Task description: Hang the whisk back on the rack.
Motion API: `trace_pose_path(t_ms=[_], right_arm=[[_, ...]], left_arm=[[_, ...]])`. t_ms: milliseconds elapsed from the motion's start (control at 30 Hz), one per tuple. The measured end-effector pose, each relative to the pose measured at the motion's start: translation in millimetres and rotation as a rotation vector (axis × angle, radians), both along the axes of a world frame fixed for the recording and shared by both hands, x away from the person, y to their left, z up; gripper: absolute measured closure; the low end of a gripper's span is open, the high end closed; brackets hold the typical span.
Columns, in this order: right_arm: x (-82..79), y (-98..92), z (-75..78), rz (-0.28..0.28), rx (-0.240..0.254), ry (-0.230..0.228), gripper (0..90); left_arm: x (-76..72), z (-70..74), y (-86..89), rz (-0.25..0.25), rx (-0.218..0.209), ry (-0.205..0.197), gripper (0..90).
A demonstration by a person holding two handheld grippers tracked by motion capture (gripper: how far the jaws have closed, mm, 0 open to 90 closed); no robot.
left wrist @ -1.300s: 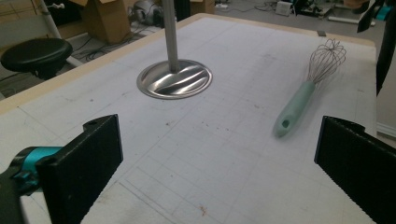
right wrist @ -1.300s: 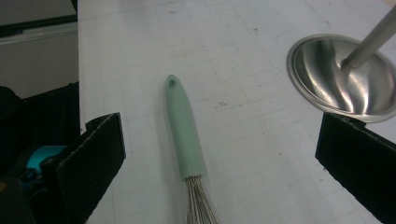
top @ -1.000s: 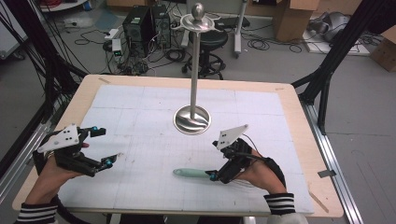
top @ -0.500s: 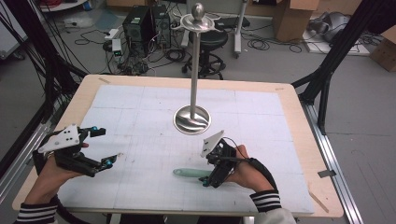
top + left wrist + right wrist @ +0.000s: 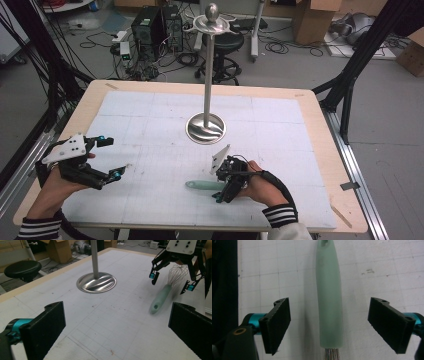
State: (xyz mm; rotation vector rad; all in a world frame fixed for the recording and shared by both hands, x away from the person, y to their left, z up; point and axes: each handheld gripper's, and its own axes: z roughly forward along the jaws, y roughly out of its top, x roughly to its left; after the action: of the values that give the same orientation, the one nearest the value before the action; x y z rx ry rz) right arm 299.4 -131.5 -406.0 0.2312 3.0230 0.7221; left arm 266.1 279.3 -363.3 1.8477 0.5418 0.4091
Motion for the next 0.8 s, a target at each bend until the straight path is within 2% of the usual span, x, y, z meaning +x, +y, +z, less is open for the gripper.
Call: trace_pose_path(t_ms=[333,433,500,800], right_arm=[[2.9,0.7,-5.5,0.005,-0.074,0.016,33.5],[3.2,1.1,-6.6,0.014,-0.078,0.022,38.7],[2.3,1.2,-6.3,0.008,-0.090,0.043,43.0],[4.4,0.4,-7.9,0.011,-0.107,0.064,55.7]], left_arm=[[0.2,-0.4,-1.5,-0.007,0.009,0.002,1.7],[0.3,-0.4,-1.4,-0.006,0.012,0.002,1.7],[0.3,-0.4,-1.5,-0.006,0.011,0.002,1.7],[0.2,-0.7,-1.8,-0.009,0.010,0.006,1.7]])
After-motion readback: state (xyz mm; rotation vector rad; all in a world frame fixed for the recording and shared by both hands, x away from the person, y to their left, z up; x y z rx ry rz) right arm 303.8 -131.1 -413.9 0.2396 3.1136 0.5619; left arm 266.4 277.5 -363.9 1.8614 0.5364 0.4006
